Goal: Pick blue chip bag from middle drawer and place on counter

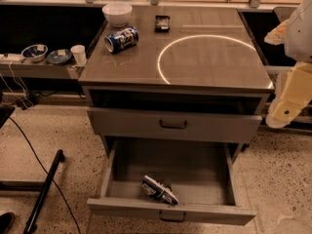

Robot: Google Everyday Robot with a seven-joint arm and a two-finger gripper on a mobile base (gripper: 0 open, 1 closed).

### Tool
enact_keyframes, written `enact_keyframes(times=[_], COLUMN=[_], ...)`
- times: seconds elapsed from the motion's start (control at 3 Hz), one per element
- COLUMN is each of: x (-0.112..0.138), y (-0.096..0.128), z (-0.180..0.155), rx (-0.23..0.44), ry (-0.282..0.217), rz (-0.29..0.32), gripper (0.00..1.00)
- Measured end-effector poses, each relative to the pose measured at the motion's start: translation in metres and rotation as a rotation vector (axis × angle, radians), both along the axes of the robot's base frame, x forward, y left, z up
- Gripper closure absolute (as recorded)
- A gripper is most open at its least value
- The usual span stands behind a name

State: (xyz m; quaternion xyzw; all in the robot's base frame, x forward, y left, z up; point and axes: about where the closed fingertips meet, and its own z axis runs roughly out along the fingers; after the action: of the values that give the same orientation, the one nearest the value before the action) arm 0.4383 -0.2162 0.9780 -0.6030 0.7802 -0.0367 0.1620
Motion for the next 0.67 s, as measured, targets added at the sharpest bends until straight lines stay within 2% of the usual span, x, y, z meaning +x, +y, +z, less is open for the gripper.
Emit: enact_keyframes(times=[0.33, 0.67], x=[0.0, -0.008], y=[0.0, -0.004], z=[0.0, -0.036], rx=[0.0, 0.027], ry=[0.0, 0.028], rz=[0.0, -0.004], gripper=[0.0, 0.0])
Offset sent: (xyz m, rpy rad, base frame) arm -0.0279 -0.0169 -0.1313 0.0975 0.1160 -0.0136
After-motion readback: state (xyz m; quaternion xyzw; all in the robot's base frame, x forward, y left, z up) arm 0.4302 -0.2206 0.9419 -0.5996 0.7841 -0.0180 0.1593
